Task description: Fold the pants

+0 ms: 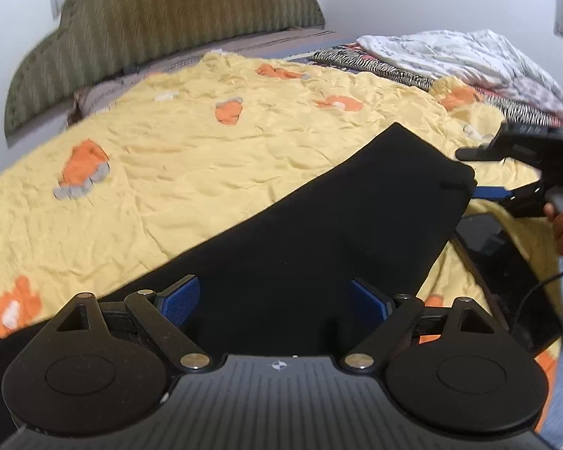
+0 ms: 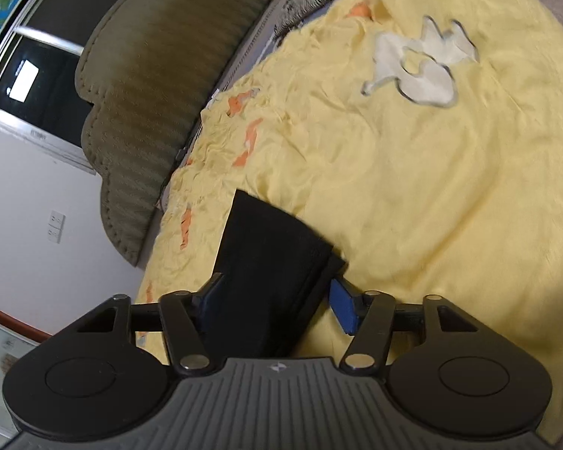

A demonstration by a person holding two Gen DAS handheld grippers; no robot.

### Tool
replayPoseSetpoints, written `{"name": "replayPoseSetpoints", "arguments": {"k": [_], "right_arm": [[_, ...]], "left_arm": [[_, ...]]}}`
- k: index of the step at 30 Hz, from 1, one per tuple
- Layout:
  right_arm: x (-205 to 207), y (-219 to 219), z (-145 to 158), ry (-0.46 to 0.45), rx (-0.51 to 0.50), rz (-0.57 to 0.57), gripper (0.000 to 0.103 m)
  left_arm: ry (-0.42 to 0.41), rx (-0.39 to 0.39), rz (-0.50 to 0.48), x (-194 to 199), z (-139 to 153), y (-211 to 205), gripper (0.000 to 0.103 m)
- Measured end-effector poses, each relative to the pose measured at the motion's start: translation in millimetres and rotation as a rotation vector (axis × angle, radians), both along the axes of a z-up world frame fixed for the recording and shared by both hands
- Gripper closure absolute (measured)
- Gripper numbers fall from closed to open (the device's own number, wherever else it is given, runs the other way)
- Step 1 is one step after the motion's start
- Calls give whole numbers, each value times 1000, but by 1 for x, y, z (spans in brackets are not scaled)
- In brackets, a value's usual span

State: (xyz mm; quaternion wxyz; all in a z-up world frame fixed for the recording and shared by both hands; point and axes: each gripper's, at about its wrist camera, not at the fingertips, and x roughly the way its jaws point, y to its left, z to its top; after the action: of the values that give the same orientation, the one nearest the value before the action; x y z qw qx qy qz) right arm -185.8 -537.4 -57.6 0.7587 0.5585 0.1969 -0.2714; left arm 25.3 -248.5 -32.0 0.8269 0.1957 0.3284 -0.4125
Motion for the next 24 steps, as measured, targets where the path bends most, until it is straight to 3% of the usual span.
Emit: {"name": "replayPoseSetpoints", "arguments": {"k": [1,2,3,6,8,13,16,22,24], "right_arm": [[3,-2,-2,22,-7,-2,68],[5,-4,-6,33,-6,-2,86],[6,-5,-9,32,6,-2,92],[8,2,-2,49,-57,23,95],[20,18,20,104,-211,85,95],[61,80,70,260,-662,312,95],[78,116,81,338,-868,436,95],[93,168,80,359,-1058,637,95],[95,184,78,354,-1122,691,95]], "left_arm": [[21,-15,4,3,1,0,14],[42,-33,8,6,2,0,14],[58,-48,16,9,3,1,14],[126,-81,68,26,5,-3,14],[237,-123,90,44,5,-9,14],[636,-315,81,89,1,-34,14],[760,-418,50,99,0,-53,10],[960,-495,41,108,-18,-89,7],[991,-483,67,111,-26,-94,14]]}}
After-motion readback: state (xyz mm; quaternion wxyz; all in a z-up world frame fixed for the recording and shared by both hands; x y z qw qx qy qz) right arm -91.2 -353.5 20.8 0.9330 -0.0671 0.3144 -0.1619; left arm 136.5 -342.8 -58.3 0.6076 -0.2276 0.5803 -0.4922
